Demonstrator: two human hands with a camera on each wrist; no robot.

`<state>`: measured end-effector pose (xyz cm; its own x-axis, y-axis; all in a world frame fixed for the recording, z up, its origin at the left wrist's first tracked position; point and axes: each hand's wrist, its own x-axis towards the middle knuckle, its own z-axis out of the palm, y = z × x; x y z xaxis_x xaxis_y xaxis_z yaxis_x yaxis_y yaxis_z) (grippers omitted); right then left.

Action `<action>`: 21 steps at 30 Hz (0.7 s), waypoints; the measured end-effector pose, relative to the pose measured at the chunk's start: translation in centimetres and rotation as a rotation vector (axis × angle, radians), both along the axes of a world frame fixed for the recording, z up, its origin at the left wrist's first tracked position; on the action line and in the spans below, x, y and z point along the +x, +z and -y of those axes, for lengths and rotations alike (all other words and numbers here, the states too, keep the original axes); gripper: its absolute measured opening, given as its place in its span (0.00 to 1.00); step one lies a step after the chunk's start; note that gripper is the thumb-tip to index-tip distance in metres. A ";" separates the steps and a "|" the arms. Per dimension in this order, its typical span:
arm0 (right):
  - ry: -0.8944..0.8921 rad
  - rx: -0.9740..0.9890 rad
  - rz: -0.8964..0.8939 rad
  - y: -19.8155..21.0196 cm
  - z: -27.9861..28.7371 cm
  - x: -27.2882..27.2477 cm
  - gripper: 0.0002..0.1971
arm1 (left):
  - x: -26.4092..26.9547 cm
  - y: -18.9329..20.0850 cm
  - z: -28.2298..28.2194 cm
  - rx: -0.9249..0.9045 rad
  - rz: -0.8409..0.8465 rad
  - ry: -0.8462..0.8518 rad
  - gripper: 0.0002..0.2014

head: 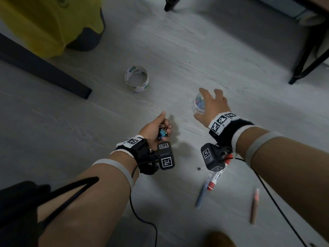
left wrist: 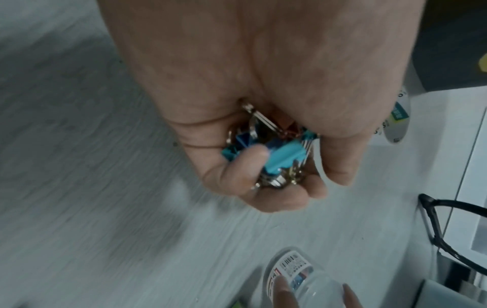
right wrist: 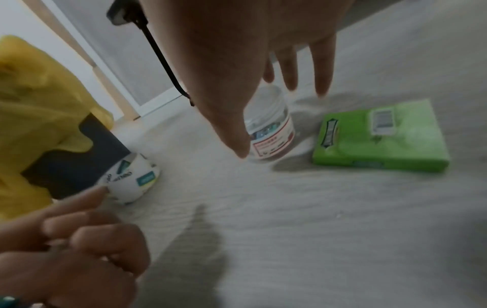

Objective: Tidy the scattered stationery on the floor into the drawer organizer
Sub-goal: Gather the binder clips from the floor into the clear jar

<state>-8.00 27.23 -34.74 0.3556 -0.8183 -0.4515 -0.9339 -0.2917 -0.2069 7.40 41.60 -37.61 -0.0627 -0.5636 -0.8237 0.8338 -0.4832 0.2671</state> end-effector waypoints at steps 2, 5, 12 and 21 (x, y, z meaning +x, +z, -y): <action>0.032 0.017 0.037 -0.3 0.4 0.1 0.39 | -0.1 0.2 0.3 -0.021 0.001 -0.023 0.21; 0.020 -0.037 0.234 0.7 -0.6 0.9 0.34 | -0.3 0.2 1.0 -0.032 0.121 -0.089 0.20; 0.056 0.061 0.480 2.3 -3.2 2.9 0.32 | -0.4 -0.2 1.2 0.016 0.225 -0.090 0.22; 0.082 0.130 0.448 2.0 -4.1 3.5 0.29 | 0.0 -0.6 -0.6 -0.071 0.113 -0.148 0.45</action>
